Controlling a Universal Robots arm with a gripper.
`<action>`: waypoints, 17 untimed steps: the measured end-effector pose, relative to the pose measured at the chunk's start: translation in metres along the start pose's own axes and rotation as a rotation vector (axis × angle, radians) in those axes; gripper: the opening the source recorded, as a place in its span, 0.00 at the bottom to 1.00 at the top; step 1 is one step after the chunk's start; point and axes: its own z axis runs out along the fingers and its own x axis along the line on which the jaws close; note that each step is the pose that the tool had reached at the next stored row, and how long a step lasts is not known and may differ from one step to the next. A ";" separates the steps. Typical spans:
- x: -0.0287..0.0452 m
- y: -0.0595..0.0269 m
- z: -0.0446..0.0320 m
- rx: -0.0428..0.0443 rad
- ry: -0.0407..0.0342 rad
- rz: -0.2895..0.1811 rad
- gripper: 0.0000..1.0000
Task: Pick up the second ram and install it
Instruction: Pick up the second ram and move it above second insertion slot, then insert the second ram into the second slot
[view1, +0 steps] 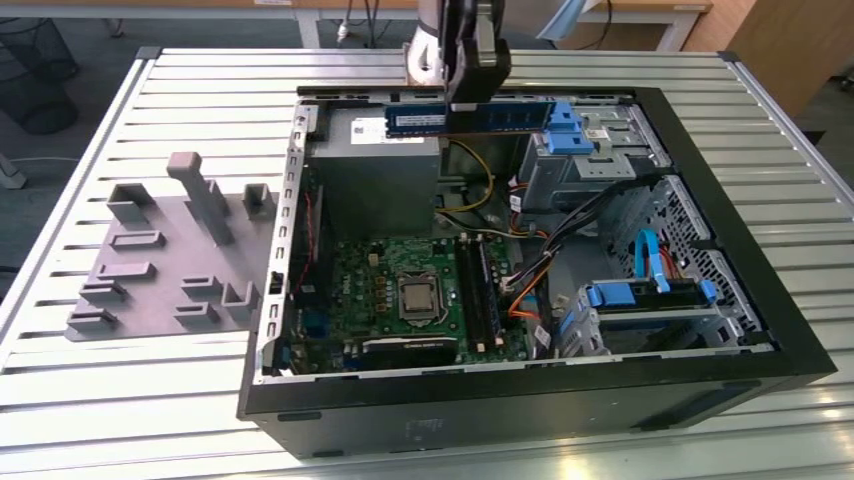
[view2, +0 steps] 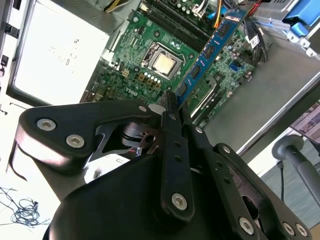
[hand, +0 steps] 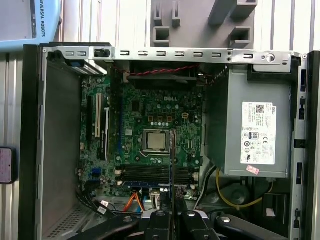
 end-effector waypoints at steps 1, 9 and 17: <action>0.0000 -0.0015 0.0000 0.0000 0.0000 0.000 0.14; 0.0003 -0.0130 0.0001 0.0001 -0.0001 0.000 0.14; 0.0003 -0.0162 0.0000 0.0000 0.0000 0.000 0.14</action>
